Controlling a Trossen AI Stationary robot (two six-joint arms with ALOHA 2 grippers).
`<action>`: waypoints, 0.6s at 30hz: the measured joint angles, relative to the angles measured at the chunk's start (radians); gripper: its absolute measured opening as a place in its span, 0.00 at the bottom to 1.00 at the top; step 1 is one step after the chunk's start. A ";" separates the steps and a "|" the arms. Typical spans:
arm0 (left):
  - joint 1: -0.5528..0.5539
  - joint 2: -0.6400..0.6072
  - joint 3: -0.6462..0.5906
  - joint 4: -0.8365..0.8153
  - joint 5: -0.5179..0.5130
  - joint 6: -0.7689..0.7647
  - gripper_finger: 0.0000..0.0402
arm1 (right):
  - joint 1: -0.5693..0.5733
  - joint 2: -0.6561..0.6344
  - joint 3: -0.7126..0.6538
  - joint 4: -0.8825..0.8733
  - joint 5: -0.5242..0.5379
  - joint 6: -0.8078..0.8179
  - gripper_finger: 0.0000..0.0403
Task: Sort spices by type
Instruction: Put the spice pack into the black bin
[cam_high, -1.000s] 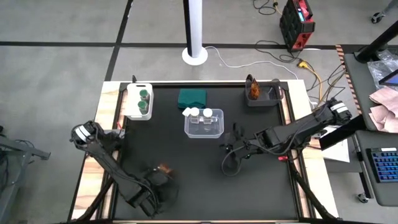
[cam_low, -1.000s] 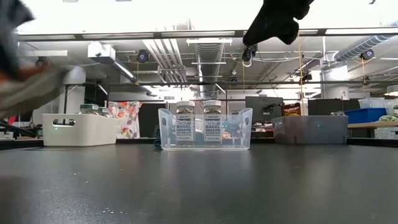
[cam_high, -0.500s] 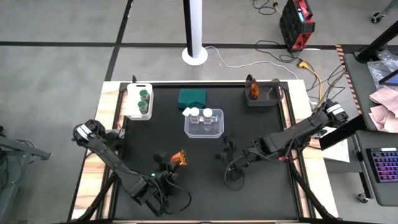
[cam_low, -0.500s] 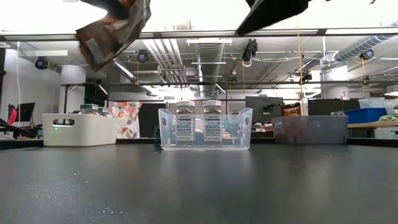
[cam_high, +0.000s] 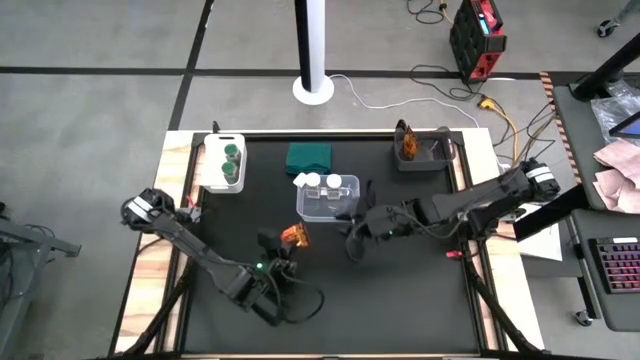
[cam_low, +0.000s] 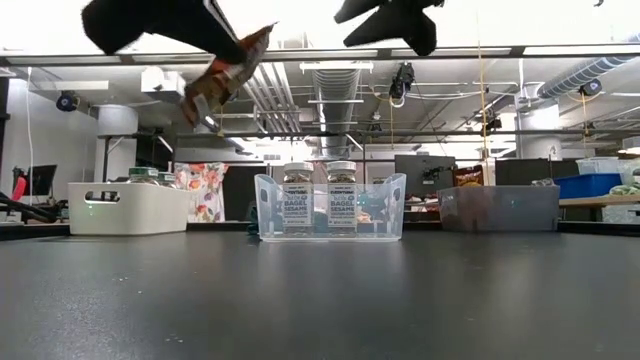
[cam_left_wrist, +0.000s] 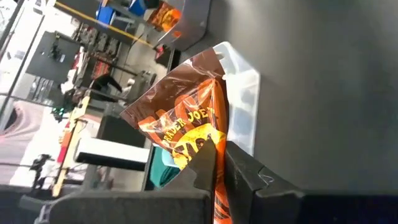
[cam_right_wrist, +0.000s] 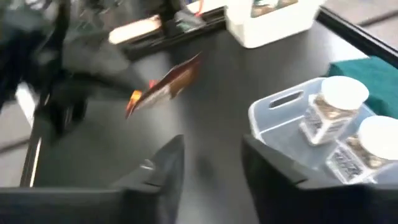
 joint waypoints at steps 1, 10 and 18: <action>0.011 0.000 0.003 0.000 0.000 0.012 0.00 | -0.014 0.000 0.002 -0.001 0.000 0.022 0.40; 0.088 0.052 0.097 0.070 -0.003 0.189 0.00 | -0.158 0.023 0.009 0.020 -0.252 0.110 0.59; 0.128 0.103 0.141 0.047 -0.001 0.224 0.00 | -0.177 0.024 0.029 0.023 -0.341 0.109 0.64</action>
